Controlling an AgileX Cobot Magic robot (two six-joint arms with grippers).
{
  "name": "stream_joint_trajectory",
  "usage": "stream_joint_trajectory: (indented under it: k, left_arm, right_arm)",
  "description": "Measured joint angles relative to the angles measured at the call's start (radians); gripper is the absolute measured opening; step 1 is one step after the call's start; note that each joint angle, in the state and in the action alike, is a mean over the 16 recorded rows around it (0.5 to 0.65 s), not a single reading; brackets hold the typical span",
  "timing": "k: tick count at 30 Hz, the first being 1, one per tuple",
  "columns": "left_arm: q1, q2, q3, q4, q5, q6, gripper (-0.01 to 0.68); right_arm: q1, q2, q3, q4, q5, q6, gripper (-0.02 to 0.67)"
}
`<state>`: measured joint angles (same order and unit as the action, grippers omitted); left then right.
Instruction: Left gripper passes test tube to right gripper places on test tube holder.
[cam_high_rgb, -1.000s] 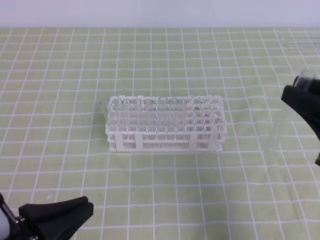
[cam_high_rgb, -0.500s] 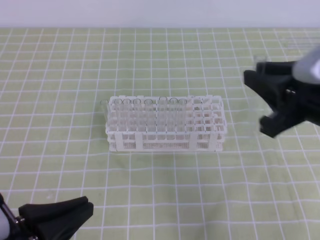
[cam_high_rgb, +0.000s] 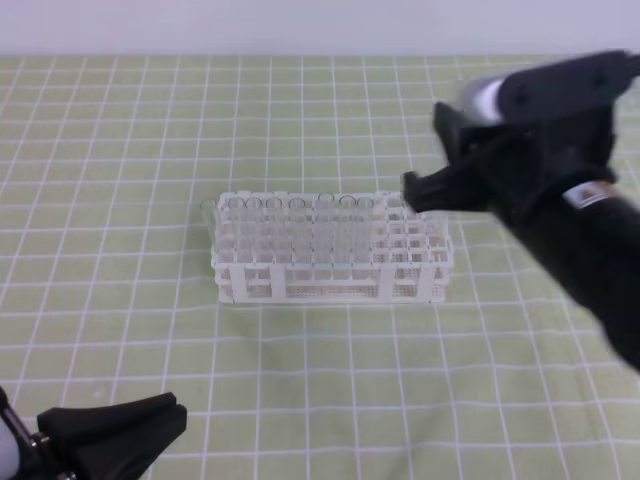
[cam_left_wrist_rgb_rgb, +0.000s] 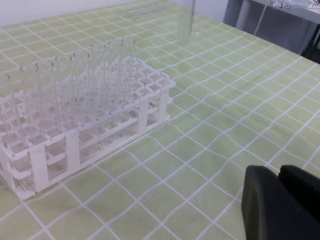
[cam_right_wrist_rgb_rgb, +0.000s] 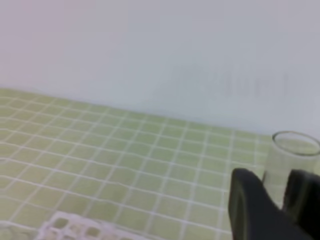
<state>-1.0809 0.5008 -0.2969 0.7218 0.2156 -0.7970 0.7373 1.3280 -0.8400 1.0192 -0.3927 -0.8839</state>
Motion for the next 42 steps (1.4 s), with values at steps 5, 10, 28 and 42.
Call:
stream_joint_trajectory:
  k: [5, 10, 28, 42]
  left_arm:
    - [0.000, 0.000, 0.000, 0.000, 0.000, 0.000, 0.038]
    - [0.000, -0.001, 0.000, 0.000, 0.000, 0.000, 0.037]
    - [0.000, -0.004, 0.000, -0.002, 0.020, 0.000, 0.037]
    - [0.000, 0.000, 0.000, 0.000, 0.056, 0.000, 0.037]
  right_arm:
    - [0.058, 0.073, -0.004, -0.099, -0.125, 0.121, 0.105]
    - [0.081, 0.123, -0.008, -0.204, -0.169, 0.198, 0.105]
    - [0.054, 0.195, -0.006, -0.508, -0.223, 0.406, 0.105]
    - [0.026, 0.240, 0.000, -0.549, -0.228, 0.465, 0.105]
